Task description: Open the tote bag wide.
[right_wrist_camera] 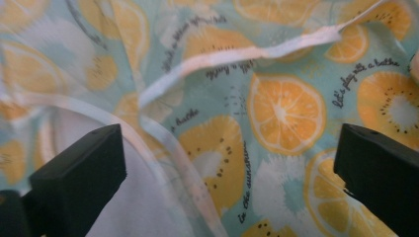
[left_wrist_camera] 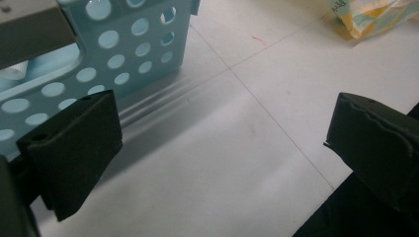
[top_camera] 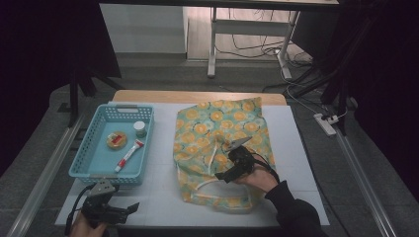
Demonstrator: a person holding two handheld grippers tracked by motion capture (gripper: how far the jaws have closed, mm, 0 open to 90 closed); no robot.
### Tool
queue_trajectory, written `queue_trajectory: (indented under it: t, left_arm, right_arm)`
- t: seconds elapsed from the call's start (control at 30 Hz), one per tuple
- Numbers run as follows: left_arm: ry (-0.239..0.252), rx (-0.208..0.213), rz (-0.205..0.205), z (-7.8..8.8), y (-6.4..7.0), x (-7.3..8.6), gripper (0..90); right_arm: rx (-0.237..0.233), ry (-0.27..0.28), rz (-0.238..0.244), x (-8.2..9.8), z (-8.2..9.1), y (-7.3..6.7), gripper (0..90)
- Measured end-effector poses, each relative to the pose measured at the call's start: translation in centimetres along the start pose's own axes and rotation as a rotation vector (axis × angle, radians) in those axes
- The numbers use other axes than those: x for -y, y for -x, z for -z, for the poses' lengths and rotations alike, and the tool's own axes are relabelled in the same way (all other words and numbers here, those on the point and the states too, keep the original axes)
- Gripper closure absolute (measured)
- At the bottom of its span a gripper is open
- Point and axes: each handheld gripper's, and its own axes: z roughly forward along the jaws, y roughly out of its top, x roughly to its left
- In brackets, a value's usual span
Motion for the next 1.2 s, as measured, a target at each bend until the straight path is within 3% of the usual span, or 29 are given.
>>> queue_trajectory:
  t: [0.13, 0.27, 0.37, 0.43, 0.5, 0.53, 0.7, 0.87, 1.2]
  left_arm:
    - [-0.002, -0.001, -0.002, 0.0, 0.0, 0.0, 0.6]
    - [-0.002, -0.001, -0.002, 0.0, 0.0, 0.0, 0.6]
    - [-0.002, -0.001, -0.003, 0.0, 0.0, 0.0, 0.6]
    - [-0.002, -0.002, -0.004, 0.0, 0.0, 0.0, 0.6]
    - [-0.002, -0.002, -0.005, 0.0, 0.0, 0.0, 0.6]
    - [-0.003, -0.002, -0.005, 0.0, 0.0, 0.0, 0.6]
    - [-0.003, -0.002, -0.005, 0.0, 0.0, 0.0, 0.6]
    - [-0.003, -0.002, -0.004, 0.0, 0.0, 0.0, 0.6]
    - [-0.004, -0.002, 0.001, 0.0, 0.0, 0.0, 0.6]
  right_arm:
    - [-0.003, -0.015, 0.01, 0.1, -0.5, 0.1, 23.8]
    - [0.023, -0.017, 0.05, 0.1, -0.6, 0.0, 48.3]
    - [0.02, -0.008, 0.048, 0.0, -0.6, 0.0, 67.1]
    - [0.03, -0.016, 0.052, -0.1, -0.6, 0.0, 72.0]
    - [0.024, -0.022, 0.047, -0.1, -0.5, 0.2, 85.4]
    - [0.022, -0.026, 0.045, -0.1, -0.5, 0.3, 88.0]
    - [-0.004, -0.016, 0.033, -0.3, -0.3, 0.6, 90.0]
    - [-0.044, 0.047, 0.03, -0.9, 1.2, 0.9, 90.0]
    - [-0.038, 0.119, 0.018, -2.4, 2.8, 1.2, 90.0]
